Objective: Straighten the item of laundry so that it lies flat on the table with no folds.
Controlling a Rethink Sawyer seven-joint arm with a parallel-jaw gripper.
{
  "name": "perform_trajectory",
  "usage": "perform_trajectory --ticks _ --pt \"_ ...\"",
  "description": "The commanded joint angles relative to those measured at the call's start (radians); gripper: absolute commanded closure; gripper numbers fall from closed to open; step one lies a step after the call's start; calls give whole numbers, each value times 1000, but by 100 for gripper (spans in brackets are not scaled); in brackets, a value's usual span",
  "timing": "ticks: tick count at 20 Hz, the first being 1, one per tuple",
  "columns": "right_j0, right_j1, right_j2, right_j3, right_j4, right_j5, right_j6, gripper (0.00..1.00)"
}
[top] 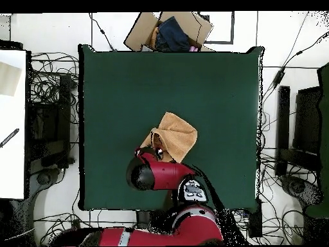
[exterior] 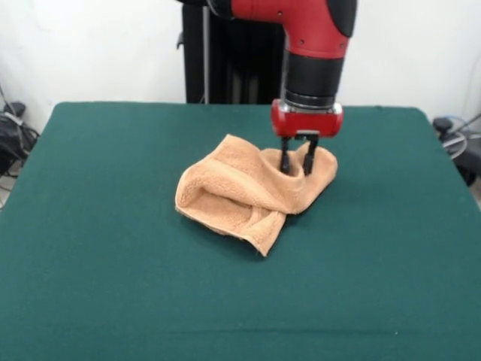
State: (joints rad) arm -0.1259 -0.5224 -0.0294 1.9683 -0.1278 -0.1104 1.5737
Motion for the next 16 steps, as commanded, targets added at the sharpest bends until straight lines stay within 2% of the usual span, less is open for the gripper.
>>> perform_trajectory --ticks 1,5,12,16 --pt "68 39 -56 -13 58 -80 223 100" --pt "69 33 -56 -17 56 -70 217 100" --pt "112 28 -73 -37 101 -14 220 100" --pt "104 26 -38 -74 131 103 192 100"
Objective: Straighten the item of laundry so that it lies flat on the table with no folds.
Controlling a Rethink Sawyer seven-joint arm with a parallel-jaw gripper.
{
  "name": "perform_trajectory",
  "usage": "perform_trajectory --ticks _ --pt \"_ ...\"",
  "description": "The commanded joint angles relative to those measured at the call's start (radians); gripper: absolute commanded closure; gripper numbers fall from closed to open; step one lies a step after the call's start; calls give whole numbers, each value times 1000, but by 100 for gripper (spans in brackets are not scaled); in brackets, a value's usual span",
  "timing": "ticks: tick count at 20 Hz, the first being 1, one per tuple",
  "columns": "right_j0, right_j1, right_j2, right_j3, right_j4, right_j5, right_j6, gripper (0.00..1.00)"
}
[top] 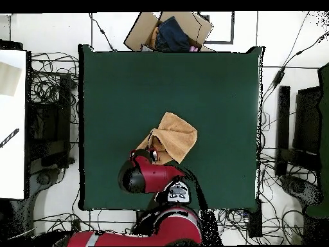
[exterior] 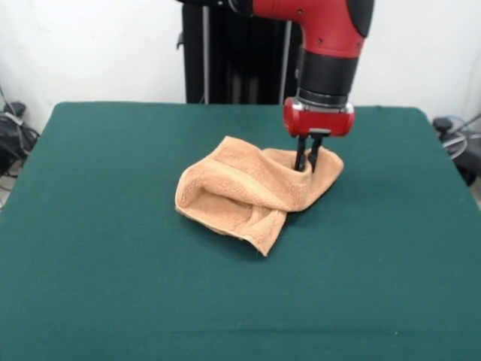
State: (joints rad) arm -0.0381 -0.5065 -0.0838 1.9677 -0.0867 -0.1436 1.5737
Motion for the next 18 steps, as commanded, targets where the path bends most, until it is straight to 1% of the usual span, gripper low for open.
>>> perform_trajectory --ticks 1,3,7,10,12,18 --pt "19 15 24 -94 96 172 176 100" --pt "40 24 24 -132 115 219 161 100" --pt "66 33 33 -178 149 298 167 100" --pt "96 41 16 -213 165 338 175 100" --pt "120 42 -3 -229 173 360 186 100" --pt "144 31 -20 -238 180 391 202 100"
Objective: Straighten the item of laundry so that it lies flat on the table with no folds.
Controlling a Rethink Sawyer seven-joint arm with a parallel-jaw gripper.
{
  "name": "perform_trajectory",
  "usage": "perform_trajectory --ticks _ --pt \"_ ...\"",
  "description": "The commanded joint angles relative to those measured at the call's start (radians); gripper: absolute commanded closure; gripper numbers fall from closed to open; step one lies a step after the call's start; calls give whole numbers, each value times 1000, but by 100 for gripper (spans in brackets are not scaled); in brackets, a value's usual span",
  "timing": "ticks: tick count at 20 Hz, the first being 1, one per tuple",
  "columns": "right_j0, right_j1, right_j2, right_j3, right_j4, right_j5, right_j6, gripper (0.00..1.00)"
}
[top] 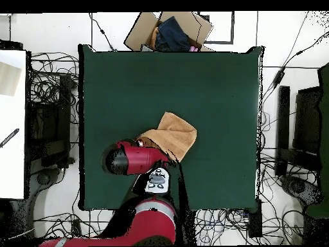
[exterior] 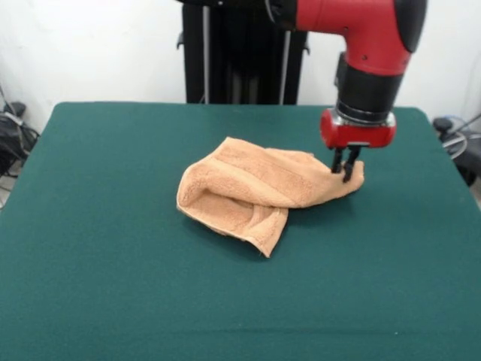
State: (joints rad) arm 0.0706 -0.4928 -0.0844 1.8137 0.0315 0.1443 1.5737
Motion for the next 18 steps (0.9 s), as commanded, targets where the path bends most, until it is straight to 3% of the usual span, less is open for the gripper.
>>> perform_trajectory --ticks 1,18 --pt "36 16 -21 -84 62 108 201 100" --pt "136 -7 -68 -106 119 212 250 100"
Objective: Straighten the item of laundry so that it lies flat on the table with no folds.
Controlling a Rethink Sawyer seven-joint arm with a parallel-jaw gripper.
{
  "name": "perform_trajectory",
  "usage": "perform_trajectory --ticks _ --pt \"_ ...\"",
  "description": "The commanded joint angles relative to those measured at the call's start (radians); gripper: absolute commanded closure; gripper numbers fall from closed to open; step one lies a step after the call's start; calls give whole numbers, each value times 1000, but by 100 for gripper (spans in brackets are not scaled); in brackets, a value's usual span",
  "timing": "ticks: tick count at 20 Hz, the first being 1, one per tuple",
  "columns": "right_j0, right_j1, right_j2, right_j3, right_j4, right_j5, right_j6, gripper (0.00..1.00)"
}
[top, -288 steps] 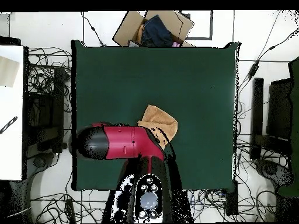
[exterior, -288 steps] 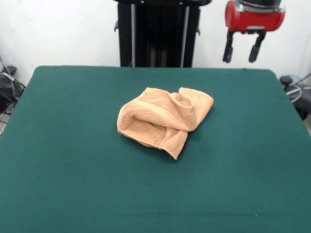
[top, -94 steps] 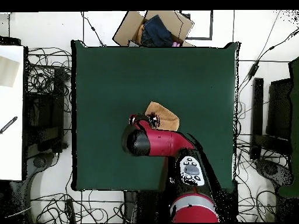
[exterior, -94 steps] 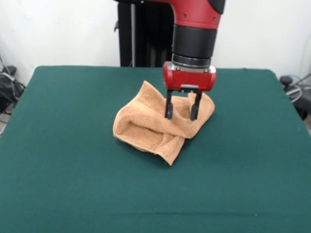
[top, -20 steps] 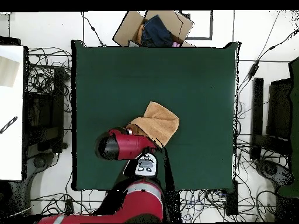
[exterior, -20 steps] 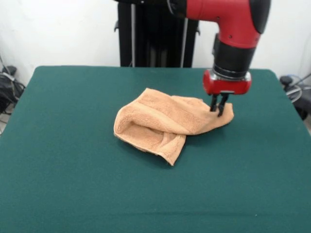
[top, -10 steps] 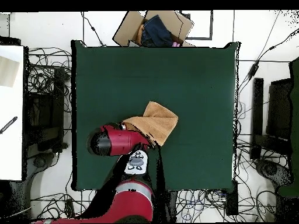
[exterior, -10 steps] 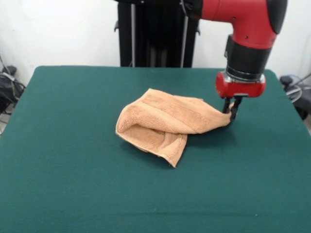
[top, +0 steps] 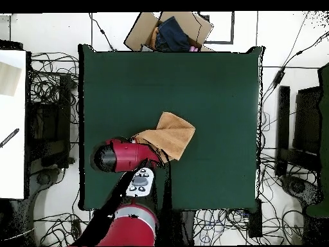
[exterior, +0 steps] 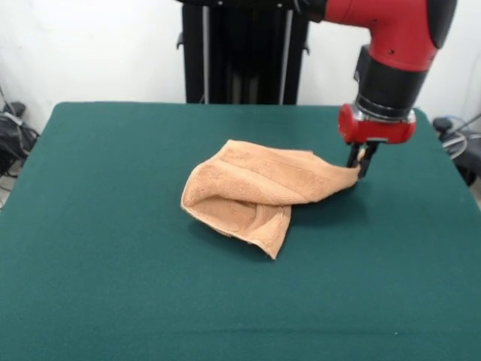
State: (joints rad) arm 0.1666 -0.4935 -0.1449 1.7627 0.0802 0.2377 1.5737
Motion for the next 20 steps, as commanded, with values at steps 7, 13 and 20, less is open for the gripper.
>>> perform_trajectory --ticks 7,13,20 --pt "91 7 -12 -76 87 130 255 100" --pt "115 25 -20 -110 115 159 272 100" --pt "158 20 -58 -120 141 195 291 100"
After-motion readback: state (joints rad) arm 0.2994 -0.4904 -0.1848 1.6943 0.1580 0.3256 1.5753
